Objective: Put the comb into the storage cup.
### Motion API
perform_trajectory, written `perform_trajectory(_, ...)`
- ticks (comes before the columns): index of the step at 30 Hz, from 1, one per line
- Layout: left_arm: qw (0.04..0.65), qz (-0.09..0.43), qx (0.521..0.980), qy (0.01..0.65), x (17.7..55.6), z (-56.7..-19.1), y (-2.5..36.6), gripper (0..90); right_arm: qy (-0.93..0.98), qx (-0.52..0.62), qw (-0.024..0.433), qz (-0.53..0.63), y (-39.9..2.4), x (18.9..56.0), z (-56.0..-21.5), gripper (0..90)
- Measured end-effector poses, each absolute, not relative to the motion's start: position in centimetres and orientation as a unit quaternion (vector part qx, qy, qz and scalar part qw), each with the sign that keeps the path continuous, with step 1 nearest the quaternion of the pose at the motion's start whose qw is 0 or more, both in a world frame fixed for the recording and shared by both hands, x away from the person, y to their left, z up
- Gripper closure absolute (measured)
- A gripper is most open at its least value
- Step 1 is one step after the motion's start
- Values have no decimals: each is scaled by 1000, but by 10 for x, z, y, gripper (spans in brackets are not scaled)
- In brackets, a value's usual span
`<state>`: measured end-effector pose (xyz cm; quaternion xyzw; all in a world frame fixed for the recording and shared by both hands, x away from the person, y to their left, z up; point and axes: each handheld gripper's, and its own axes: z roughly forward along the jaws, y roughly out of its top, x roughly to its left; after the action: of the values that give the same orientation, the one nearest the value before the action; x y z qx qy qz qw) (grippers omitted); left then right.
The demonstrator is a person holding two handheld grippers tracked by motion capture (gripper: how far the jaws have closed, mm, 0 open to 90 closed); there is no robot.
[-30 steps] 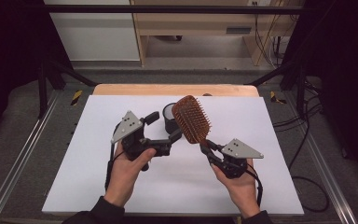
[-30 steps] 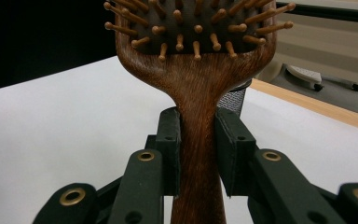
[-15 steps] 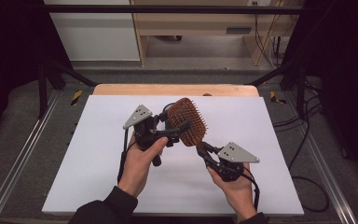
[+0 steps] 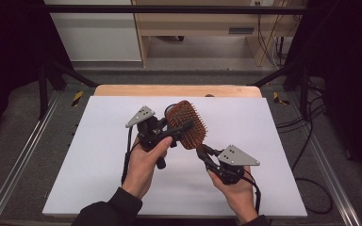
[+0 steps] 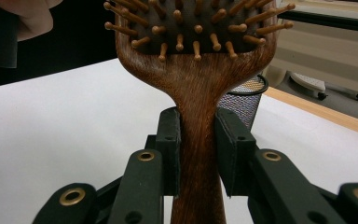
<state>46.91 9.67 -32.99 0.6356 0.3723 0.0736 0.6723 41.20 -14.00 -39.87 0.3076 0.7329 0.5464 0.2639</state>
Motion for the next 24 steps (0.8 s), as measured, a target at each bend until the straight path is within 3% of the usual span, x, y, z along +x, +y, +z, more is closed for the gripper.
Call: perform_trajectory(24, 664, 40, 632, 398, 469, -332, 90, 512, 735, 317, 248, 545, -137, 414, -410, 726)
